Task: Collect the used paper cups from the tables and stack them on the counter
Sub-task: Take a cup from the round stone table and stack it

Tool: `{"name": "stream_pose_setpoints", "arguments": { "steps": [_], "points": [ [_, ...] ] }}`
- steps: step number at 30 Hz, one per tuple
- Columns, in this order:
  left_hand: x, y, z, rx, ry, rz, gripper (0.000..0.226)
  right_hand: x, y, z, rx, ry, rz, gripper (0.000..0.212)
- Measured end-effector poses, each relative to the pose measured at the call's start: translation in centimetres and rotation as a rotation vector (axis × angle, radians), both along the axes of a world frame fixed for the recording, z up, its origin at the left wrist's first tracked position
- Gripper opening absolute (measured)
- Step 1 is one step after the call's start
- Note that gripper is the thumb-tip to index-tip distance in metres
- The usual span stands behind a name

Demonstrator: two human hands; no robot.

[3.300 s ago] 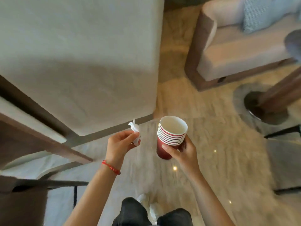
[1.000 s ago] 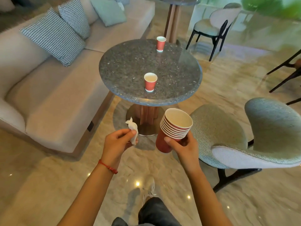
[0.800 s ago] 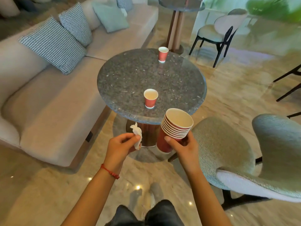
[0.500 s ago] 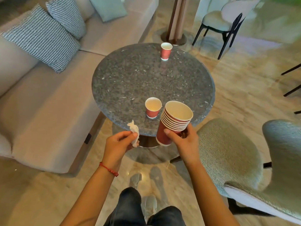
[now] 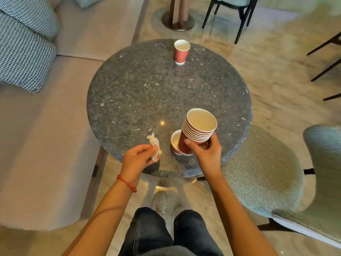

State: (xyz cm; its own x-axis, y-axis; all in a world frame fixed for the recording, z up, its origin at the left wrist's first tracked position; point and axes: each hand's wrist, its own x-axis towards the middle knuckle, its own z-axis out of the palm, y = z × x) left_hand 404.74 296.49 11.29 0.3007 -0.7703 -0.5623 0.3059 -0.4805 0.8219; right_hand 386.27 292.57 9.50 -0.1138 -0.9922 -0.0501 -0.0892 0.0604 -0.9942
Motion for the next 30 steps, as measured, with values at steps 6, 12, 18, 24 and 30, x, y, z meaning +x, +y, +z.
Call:
{"name": "stream_pose_setpoints", "arguments": {
  "steps": [6,12,18,24,30],
  "points": [
    [0.8,-1.1,-0.7,0.026,0.01,0.012,0.012,1.2,-1.4,-2.1,0.004,0.1,0.005,0.062],
    [1.3,-1.4,-1.7,0.073,0.021,0.047,0.011,1.1,-1.2,-4.5,0.055,0.194,0.047,0.068],
    [0.9,-2.0,-2.0,0.08,0.014,0.036,0.009,1.2,-0.6,-6.4,0.071,0.219,0.042,0.067],
    [-0.2,-2.4,-1.8,0.11,-0.007,0.021,0.007,1.0,-0.3,-7.1,0.13,0.182,0.061,0.074],
    [-1.1,-2.2,-1.4,0.094,-0.025,0.027,0.01,1.1,-0.8,-7.8,0.164,0.154,0.071,0.078]
  ]
}}
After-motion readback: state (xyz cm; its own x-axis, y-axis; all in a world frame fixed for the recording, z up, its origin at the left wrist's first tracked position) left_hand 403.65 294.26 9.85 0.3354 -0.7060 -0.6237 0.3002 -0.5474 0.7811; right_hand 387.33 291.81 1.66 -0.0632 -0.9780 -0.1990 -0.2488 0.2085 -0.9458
